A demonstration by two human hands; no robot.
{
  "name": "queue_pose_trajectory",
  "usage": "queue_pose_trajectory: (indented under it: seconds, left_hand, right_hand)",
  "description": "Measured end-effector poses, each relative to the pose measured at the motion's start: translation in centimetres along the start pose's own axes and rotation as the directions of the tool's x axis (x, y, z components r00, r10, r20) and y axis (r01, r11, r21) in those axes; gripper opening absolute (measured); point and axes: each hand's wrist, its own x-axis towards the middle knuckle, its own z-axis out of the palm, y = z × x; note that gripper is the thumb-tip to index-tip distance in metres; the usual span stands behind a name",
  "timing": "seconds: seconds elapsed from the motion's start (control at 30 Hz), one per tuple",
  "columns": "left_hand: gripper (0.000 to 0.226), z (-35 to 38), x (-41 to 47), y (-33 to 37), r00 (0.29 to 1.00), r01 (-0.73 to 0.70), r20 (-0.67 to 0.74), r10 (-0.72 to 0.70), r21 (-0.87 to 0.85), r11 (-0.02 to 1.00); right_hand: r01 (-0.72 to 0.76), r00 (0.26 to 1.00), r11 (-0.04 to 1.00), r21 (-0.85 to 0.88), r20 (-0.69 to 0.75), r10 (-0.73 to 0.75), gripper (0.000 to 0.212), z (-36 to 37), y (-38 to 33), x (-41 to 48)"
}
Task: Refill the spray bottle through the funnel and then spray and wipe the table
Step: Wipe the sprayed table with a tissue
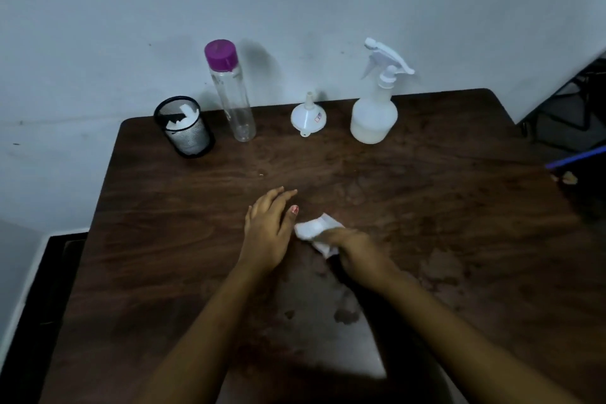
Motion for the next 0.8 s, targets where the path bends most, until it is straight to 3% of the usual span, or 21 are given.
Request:
queue_pose_trajectory:
  seconds: [0.07,0.17,0.27,0.43,0.5,0.63,0.8]
  left_hand:
    - [0.059,1.3,0.2,1.0,0.999,-0.034,0.038,0.034,-0.014,0.999]
    - [0.057,3.3,0.2,2.9,0.987,-0.079,0.135,0.081,-0.022,0.997]
    - [0.045,5.5,0.2,5.7,0.962,-0.142,0.224,0.154,-0.067,0.988]
    - [0.036,10.9,-0.6,11.7,0.888,-0.249,0.347,0.301,-0.185,0.951]
    - [0.032,14.0,-1.5,14.6,0.823,-0.327,0.403,0.400,-0.239,0.914]
    - [0.028,20.6,-5.6,20.7,0.616,-0.463,0.524,0.588,-0.363,0.809]
    - [0.026,27.1,-13.8,26.5,0.350,-0.585,0.576,0.739,-0.481,0.653]
  right_hand:
    - [-0.099,0.962,0.981,0.166,-0.238,0.137,0.047,-2.8,1.3,-0.6]
    - [-0.199,0.846,0.954,0.225,-0.452,0.283,0.047,-5.7,3.0,-2.1]
    - [-0.256,0.747,0.913,0.318,-0.535,0.395,0.036,-7.2,5.0,-4.4]
    - [-0.245,0.535,0.775,0.582,-0.586,0.609,0.047,-8.7,8.0,-10.5]
    - [-0.181,0.405,0.700,0.691,-0.596,0.693,0.048,-9.4,9.4,-14.0]
    - [-0.017,0.163,0.536,0.844,-0.527,0.834,0.046,-10.9,11.2,-22.7]
    - [0.083,-0.232,0.470,0.879,-0.442,0.867,0.056,-8.9,14.4,-33.4]
